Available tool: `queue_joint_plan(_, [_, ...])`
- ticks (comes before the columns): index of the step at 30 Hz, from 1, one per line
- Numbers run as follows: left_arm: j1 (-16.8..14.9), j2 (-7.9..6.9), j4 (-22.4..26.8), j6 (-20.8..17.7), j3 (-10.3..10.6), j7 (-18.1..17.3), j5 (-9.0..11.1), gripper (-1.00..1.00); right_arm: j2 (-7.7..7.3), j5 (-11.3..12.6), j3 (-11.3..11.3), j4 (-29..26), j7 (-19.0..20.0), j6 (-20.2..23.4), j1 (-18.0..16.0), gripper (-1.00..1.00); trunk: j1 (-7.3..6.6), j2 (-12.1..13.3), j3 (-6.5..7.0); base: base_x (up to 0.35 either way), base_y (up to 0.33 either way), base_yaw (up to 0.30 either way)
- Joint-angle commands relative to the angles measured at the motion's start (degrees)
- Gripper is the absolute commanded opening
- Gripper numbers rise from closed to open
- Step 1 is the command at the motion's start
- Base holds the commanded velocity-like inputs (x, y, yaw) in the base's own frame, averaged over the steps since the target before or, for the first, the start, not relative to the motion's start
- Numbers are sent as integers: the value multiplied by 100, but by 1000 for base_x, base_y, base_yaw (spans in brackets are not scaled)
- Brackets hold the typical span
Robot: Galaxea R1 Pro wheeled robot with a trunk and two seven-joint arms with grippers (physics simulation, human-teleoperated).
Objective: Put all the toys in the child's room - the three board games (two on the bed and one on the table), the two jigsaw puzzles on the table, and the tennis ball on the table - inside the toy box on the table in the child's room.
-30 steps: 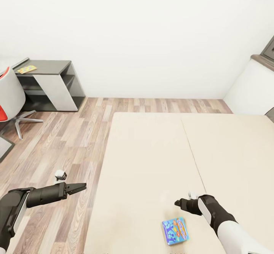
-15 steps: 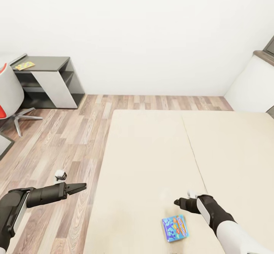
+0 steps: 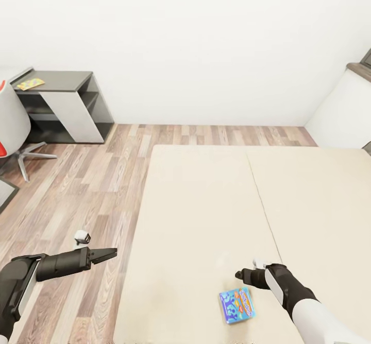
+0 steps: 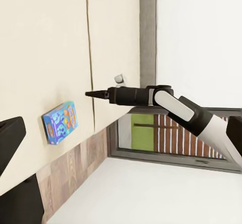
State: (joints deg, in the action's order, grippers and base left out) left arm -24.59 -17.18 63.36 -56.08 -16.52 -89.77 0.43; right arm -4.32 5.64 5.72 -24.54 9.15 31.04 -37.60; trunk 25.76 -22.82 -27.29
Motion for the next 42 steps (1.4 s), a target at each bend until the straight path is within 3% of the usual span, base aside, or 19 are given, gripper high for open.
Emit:
queue_joint_plan(1, [-2, -2, 1, -61, 0, -23, -5, 100, 1, 42, 19, -10, 1, 37, -2, 100, 3, -10, -18, 0, 0, 0])
queue_joint_plan(42, [-2, 4, -8, -37, 7, -23, -24, 100, 13, 42, 20, -14, -9, 47, -2, 100, 3, -10, -403, 0, 0, 0])
